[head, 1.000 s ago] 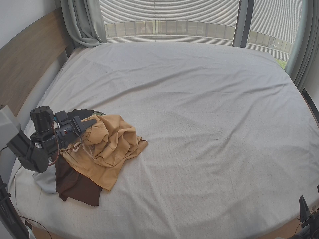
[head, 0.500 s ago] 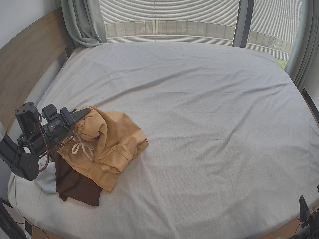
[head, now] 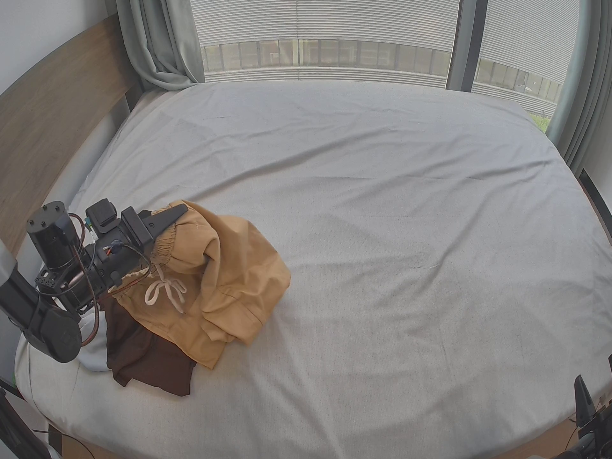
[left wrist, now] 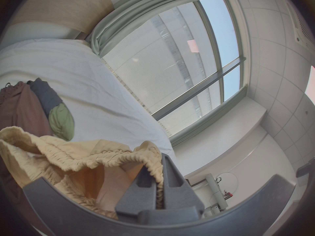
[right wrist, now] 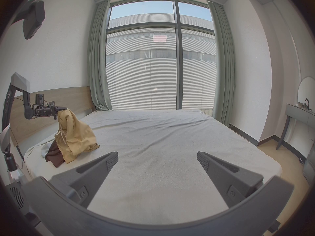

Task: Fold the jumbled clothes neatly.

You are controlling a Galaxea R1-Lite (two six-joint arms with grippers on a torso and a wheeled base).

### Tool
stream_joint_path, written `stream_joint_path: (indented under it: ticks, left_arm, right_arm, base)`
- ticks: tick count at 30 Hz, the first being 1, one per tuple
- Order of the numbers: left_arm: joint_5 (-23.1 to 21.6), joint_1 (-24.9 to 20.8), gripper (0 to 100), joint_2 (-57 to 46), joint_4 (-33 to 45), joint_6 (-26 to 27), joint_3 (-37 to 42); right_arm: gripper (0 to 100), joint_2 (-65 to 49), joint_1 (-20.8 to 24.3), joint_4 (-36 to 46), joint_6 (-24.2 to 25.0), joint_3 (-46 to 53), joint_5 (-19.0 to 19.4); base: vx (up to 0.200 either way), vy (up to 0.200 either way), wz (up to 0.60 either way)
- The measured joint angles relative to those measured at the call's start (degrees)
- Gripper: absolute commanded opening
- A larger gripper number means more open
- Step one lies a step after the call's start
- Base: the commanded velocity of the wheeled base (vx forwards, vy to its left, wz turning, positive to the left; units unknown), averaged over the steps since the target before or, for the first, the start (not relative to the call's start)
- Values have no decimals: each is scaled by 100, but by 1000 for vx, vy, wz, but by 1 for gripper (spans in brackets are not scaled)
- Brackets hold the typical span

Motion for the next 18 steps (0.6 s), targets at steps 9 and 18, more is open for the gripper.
stream_joint_path:
  ticks: [9,18]
  left_arm:
    - [251,-496,0,35,-667,-544,116]
    - [1752,-1136,0,143,-183,-613,-240]
  right_arm:
    - [100,0,0,2,0,0,2]
    - [100,0,5,0,0,0,0]
  base:
    - [0,0,0]
    - [0,0,0]
